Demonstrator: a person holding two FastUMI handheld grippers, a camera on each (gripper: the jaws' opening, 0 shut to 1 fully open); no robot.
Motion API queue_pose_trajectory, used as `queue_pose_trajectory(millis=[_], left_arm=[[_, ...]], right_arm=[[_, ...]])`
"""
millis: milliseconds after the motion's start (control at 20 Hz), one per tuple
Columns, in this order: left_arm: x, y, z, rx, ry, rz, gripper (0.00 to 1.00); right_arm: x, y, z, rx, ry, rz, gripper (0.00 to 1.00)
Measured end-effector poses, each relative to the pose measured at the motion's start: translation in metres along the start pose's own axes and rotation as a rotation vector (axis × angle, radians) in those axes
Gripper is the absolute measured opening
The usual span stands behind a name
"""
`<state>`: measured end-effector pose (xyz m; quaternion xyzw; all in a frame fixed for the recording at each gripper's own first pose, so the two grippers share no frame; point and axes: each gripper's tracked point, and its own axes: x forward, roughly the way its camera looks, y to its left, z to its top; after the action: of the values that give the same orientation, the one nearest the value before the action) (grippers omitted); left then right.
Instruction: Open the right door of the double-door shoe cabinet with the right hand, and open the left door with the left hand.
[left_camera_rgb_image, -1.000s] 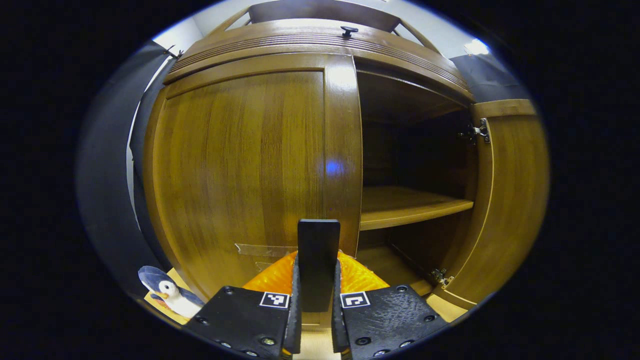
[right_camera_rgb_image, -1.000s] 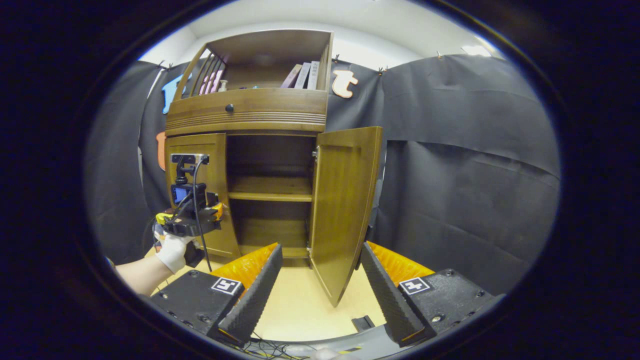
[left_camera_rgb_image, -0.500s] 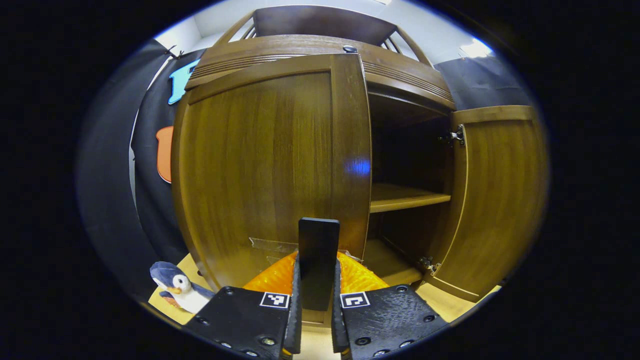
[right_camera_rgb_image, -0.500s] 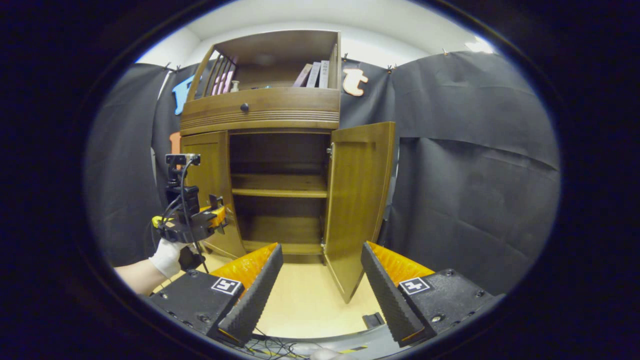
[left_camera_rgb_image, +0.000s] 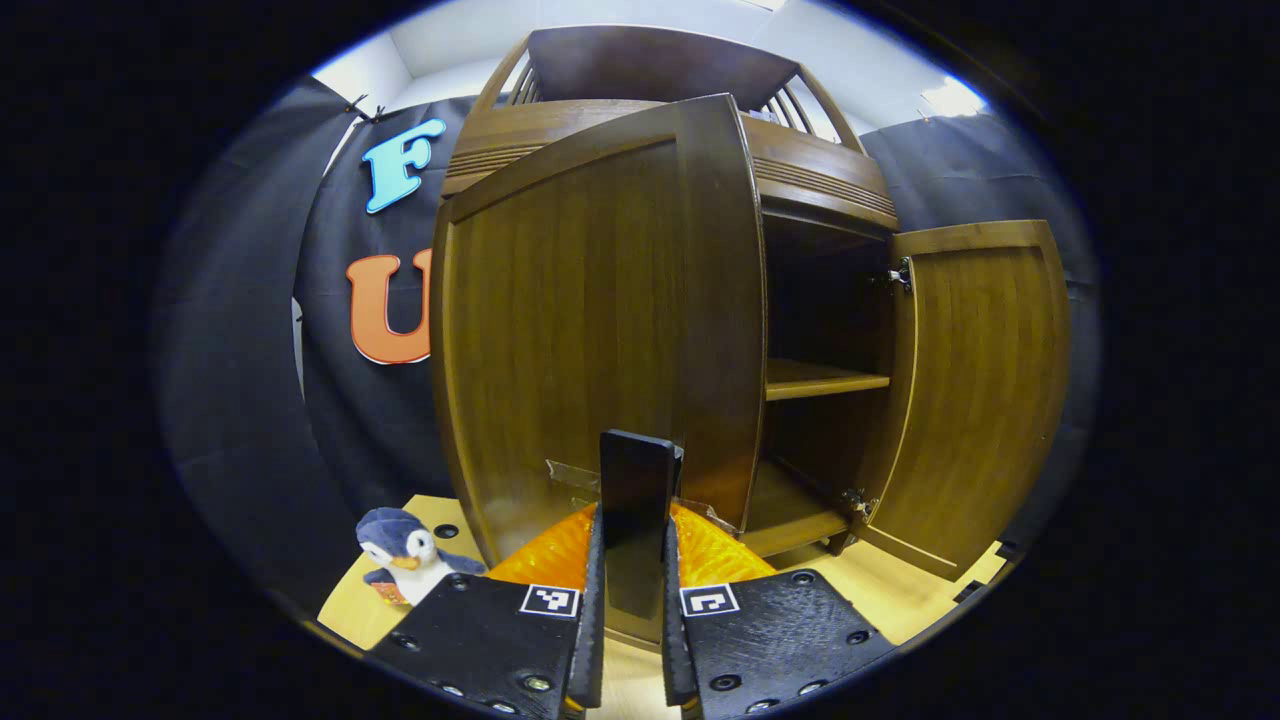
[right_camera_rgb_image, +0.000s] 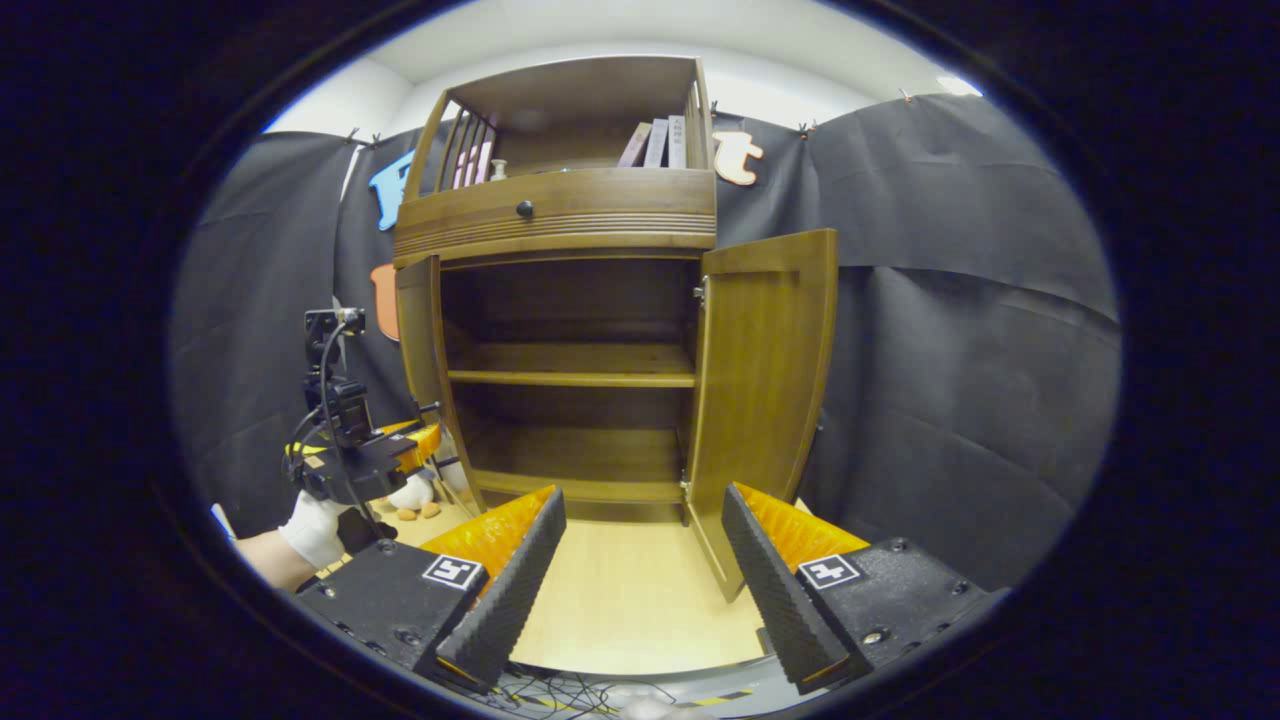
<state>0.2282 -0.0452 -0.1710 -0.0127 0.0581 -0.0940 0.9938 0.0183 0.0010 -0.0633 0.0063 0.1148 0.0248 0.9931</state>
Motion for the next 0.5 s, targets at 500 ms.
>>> queue_pose_trajectory(millis=[500], left_arm=[[-0.04,0.042,-0.006,-0.007,0.016,0.064,0.13]], right_arm=[[-0.001,0.025,-0.007,0.008,0.0,0.07,1.0]])
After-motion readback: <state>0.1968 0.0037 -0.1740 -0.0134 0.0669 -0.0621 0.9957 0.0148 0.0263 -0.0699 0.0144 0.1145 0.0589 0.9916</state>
